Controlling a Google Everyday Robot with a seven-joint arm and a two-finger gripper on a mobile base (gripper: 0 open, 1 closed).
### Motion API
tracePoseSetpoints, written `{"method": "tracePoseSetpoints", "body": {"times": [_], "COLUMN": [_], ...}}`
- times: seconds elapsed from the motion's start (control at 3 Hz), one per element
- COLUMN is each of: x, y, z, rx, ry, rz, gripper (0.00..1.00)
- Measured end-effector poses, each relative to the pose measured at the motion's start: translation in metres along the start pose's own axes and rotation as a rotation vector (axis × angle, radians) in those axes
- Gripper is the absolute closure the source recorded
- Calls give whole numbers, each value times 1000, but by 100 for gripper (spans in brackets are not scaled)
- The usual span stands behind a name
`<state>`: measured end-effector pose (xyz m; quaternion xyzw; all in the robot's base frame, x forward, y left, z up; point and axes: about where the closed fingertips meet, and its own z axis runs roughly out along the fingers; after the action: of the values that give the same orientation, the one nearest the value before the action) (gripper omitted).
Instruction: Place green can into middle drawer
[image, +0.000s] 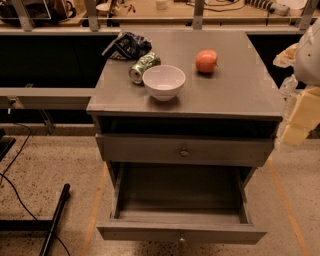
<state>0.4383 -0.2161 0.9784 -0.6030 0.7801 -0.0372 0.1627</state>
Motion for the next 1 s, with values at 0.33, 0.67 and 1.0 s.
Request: {"method": "tracePoseSetpoints", "body": {"times": [0.33,0.67,1.0], "x": [0,-17,-58], "y": [0,-27,-79], "z": [0,5,12], "rx": [0,37,97], "ry": [0,-59,-159], "rz": [0,-24,-71], "gripper": [0,0,0]}}
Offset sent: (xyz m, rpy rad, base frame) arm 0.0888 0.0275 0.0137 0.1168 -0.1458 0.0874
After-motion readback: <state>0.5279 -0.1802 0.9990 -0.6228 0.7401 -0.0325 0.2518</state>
